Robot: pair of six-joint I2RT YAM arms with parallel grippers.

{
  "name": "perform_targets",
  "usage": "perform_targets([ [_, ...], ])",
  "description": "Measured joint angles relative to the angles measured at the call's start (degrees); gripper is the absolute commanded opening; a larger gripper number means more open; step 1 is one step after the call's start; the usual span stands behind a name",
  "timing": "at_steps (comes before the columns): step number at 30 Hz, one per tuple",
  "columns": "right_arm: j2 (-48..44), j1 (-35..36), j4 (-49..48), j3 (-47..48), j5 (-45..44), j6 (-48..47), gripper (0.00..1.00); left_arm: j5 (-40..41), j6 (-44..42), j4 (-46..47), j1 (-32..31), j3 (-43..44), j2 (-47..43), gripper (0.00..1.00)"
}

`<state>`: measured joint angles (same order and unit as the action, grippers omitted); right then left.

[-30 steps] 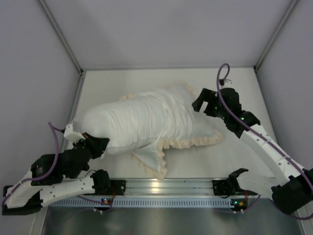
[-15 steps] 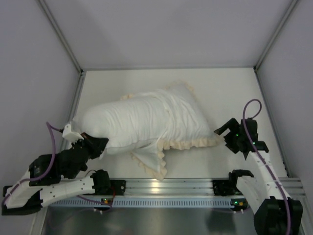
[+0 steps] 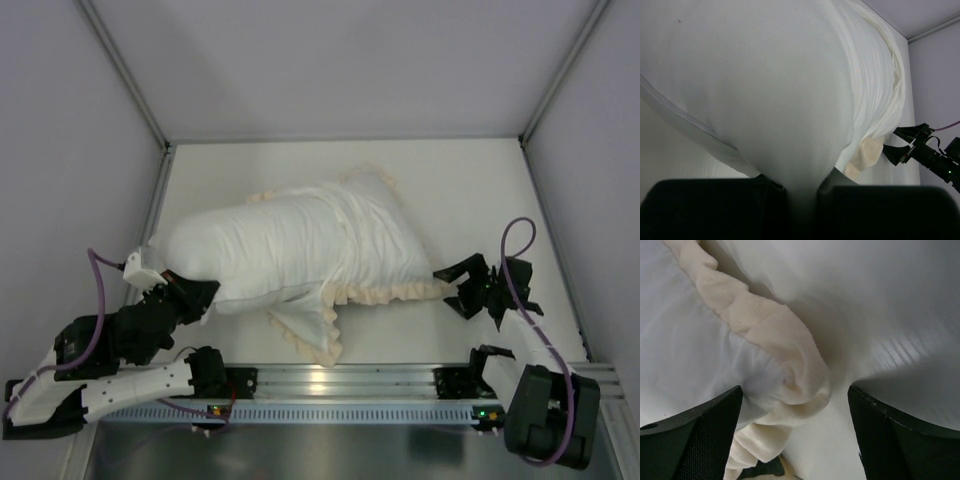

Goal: Remove the pillowcase from the pillow

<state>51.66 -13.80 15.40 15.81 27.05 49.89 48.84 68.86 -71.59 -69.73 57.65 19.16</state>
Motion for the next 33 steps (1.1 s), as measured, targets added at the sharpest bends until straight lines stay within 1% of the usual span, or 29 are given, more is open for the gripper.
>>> perform_targets([
  [4, 2.9, -0.1, -8.6, -3.1, 5.2, 2.2, 0.74, 0.0, 0.0, 0.0, 0.0, 0.0, 0.0, 0.0],
  [7, 3.2, -0.2, -10.6, -4.1, 5.6, 2.2, 0.56, 0.0, 0.0, 0.0, 0.0, 0.0, 0.0, 0.0],
  [8, 3.1, -0.2, -10.8, -4.5, 5.2, 2.2, 0.45, 0.0, 0.0, 0.0, 0.0, 0.0, 0.0, 0.0],
  [10, 2.8, -0.2, -10.8, -5.0, 4.1, 2.0, 0.38, -0.1, 0.0, 0.0, 0.0, 0.0, 0.0, 0.0],
  [11, 2.4, -0.2, -10.7, -5.2, 3.3, 2.1, 0.28, -0.2, 0.0, 0.0, 0.0, 0.0, 0.0, 0.0],
  [13, 1.3, -0.2, -10.5, -5.2, 1.6, 1.5, 0.14, -0.4, 0.0, 0.0, 0.0, 0.0, -0.2, 0.0],
  [14, 0.8, -0.2, -10.4, -5.2, 0.8, 1.2, 0.0, -0.6, 0.0, 0.0, 0.0, 0.0, -0.4, 0.0],
  [19, 0.2, -0.2, -9.5, -4.2, -2.6, -0.2, 0.0, -2.1, 0.0, -0.6, 0.0, 0.5, -3.1, 0.0],
  [23, 0.2, -0.2, -8.5, 0.1, -3.6, -1.9, 0.0, -3.5, 0.0, -1.6, -0.1, 2.0, -4.3, 0.0],
  [29, 0.4, -0.2, -10.5, 11.7, -2.1, -2.1, 0.0, -6.1, -1.1, -2.6, -0.1, 4.3, -5.2, 0.0],
  [33, 6.5, -0.2, -11.2, 23.8, -1.1, -1.7, 0.0, -7.6, -1.5, -2.7, -0.1, 5.5, -6.9, 0.0],
])
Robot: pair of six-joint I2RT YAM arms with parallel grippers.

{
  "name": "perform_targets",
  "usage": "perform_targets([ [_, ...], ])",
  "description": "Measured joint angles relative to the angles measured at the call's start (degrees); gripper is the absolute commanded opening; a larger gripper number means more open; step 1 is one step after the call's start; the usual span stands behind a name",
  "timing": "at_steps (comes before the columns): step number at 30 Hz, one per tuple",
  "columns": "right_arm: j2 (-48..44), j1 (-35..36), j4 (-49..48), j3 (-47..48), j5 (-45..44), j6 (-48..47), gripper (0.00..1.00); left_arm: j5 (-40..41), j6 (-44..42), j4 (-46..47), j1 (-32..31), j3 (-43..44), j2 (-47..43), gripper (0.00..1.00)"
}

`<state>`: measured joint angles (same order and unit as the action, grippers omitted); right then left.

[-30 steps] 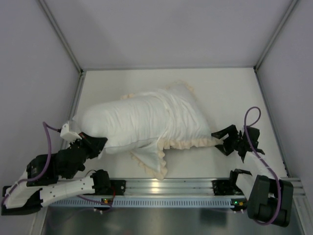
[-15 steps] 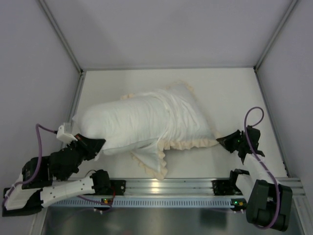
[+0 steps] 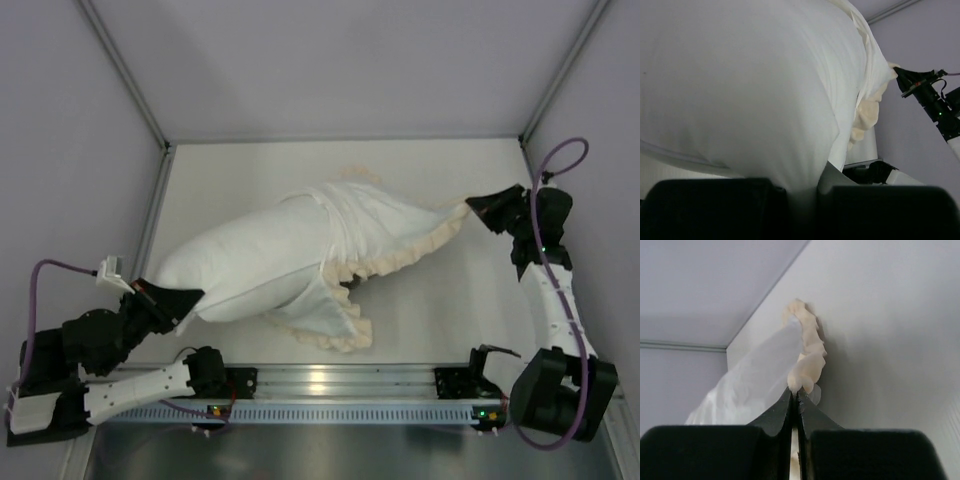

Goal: Remove the pillowcase from the pillow

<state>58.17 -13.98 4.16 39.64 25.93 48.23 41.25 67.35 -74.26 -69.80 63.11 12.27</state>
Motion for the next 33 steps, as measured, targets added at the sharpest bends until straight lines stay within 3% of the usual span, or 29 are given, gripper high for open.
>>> perform_targets([
  [7, 8.2, -5.9, -0.2, 14.0, -1.3, -0.2, 0.0, -0.3, 1.0, -2.9, -0.1, 3.5, -4.9, 0.0],
  [13, 12.9, -17.2, -0.9, 15.9, -1.0, 3.2, 0.0, -0.4, 1.6, -4.8, -0.4, 10.6, -5.3, 0.0],
  [17, 16.5, -24.0, -6.8, 16.0, -4.2, 7.2, 0.0, 1.3, 1.1, -6.6, -0.4, 17.4, -5.1, 0.0],
  [20, 18.8, -24.4, -9.2, 17.2, -5.4, 9.0, 0.0, 3.2, 0.1, -7.4, -0.4, 20.7, -5.1, 0.0],
  [24, 25.8, -22.8, -11.2, 25.9, -2.9, 10.6, 0.0, 5.7, -1.5, -8.1, -0.5, 22.7, -4.5, 0.0],
  [25, 27.6, -21.6, -11.8, 28.4, -1.2, 10.9, 0.1, 6.5, -1.6, -8.1, -0.6, 22.6, -4.2, 0.0],
  [27, 29.0, -18.1, -12.0, 30.8, 1.5, 10.3, 0.46, 7.8, -1.3, -8.1, -0.7, 21.6, -3.4, 0.0],
  [29, 27.4, -11.1, -9.7, 30.7, 2.5, 7.3, 0.71, 9.4, -0.5, -7.6, -1.1, 18.8, -2.6, 0.0],
  [31, 23.5, -1.6, -7.5, 28.1, 2.5, 3.1, 0.75, 10.8, 0.4, -7.2, -2.0, 14.6, -1.6, 0.0],
  [33, 16.8, 7.9, -4.6, 22.6, 4.1, -0.4, 0.71, 11.6, 1.1, -6.8, -3.2, 9.7, -0.8, 0.0],
])
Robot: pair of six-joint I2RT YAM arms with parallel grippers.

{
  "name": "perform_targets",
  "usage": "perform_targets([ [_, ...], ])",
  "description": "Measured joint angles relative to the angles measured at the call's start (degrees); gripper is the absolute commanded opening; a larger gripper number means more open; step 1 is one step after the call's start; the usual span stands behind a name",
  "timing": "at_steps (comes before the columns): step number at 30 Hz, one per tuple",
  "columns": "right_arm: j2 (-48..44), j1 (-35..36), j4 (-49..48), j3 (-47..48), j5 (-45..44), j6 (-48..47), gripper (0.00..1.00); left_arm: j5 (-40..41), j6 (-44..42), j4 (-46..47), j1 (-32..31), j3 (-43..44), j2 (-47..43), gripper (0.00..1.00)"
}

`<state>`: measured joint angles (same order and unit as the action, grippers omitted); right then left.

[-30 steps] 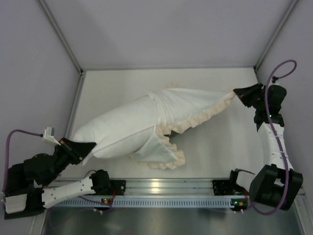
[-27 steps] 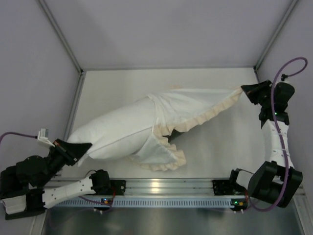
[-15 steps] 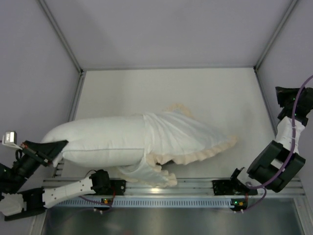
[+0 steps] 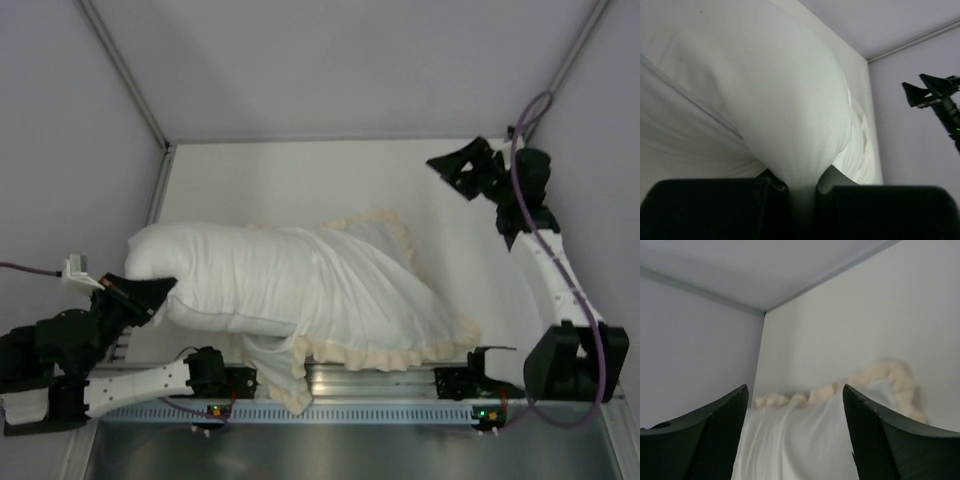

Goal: Remove the pillowcase from the pillow

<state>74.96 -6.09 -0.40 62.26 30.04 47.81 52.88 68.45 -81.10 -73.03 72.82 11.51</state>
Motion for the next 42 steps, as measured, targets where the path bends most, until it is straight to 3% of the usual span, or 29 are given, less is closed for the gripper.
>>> perform_targets([
  [3, -12.5, 7.7, 4.8, -9.6, 2.7, -3.3, 0.33, -0.4, 1.1, 0.0, -1.4, -5.6, 1.4, 0.0],
  [4, -16.7, 9.2, 6.8, -12.3, 2.9, -4.1, 0.01, -0.9, 1.3, 0.0, -1.6, -6.6, 1.8, 0.0],
  [7, -29.2, 12.9, 14.3, -19.9, 2.7, -5.8, 0.0, -2.6, 2.1, 0.1, -1.9, -8.5, 2.9, 0.0],
  [11, -40.4, 14.7, 25.8, -22.9, 3.7, -7.4, 0.0, -3.6, 2.5, 0.3, -2.0, -8.9, 2.6, 0.0],
  [17, -45.4, 17.6, 30.3, -27.3, 6.6, -6.5, 0.0, -4.3, 3.5, 0.4, -2.0, -9.5, 0.7, 0.0],
  [20, -41.2, 21.9, 26.6, -33.5, 6.8, -4.0, 0.0, -5.0, 3.7, 0.4, -2.0, -9.5, 0.3, 0.0],
  [24, -26.2, 32.1, 19.4, -35.1, 4.0, -1.7, 0.0, -6.3, 3.7, 0.3, -2.0, -9.5, -0.7, 0.0],
  [28, -8.6, 40.8, 12.7, -28.7, 0.5, -1.6, 0.0, -6.5, 3.8, -0.1, -2.0, -9.6, -2.1, 0.0],
  [32, 3.1, 42.4, 8.1, -18.1, -2.3, -2.4, 0.0, -6.0, 4.3, -0.2, -1.9, -10.3, -2.8, 0.0],
  [35, 11.4, 42.3, 7.6, -6.0, -6.3, -5.0, 0.09, -6.2, 4.8, -0.1, -1.8, -11.0, -2.8, 0.0],
  [36, 13.6, 42.2, 7.6, -2.0, -7.7, -5.9, 0.26, -6.4, 5.0, -0.1, -1.8, -11.2, -2.8, 0.0],
  [39, 16.1, 42.2, 7.2, 5.0, -11.2, -8.1, 0.46, -7.7, 5.3, 0.0, -1.8, -11.6, -2.8, 0.0],
  [41, 13.9, 42.3, 7.1, 4.9, -13.9, -8.8, 0.61, -8.8, 5.4, 0.4, -1.9, -12.0, -2.8, 0.0],
  [42, 12.0, 42.3, 7.1, 3.5, -15.3, -9.2, 0.76, -9.1, 5.4, 0.7, -1.9, -12.3, -3.0, 0.0],
])
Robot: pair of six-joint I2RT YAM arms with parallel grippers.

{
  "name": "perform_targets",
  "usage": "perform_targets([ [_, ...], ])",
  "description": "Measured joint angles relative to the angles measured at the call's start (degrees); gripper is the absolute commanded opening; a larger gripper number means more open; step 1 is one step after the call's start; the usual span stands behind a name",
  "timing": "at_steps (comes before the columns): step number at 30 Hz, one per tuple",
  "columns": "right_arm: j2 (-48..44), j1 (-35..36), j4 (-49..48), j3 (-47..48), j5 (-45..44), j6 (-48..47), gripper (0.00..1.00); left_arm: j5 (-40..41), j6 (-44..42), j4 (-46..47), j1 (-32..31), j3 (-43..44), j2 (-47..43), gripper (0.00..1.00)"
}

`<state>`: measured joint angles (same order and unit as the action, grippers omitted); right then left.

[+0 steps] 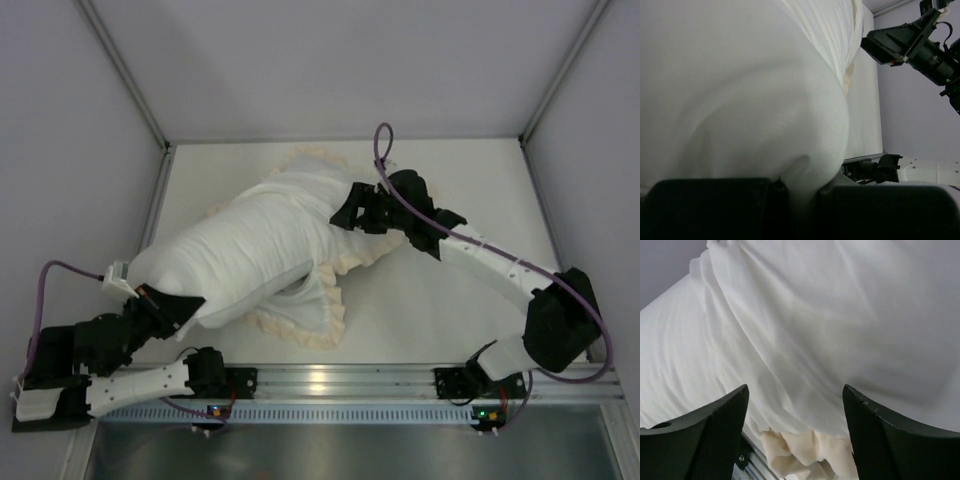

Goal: Remove the pillowcase from the pillow

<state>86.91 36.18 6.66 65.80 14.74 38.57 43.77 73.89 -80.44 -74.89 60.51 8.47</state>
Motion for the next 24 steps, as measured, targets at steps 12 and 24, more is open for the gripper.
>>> perform_targets([
  [12, -4.0, -26.9, -0.2, -15.6, 5.6, 0.9, 0.99, -1.3, -0.1, 0.3, 0.0, -0.7, -4.6, 0.0],
  [24, 18.7, -38.9, -44.7, -27.0, 24.4, 24.3, 0.99, -2.0, -0.1, 0.3, 0.0, -0.7, -4.6, 0.0],
])
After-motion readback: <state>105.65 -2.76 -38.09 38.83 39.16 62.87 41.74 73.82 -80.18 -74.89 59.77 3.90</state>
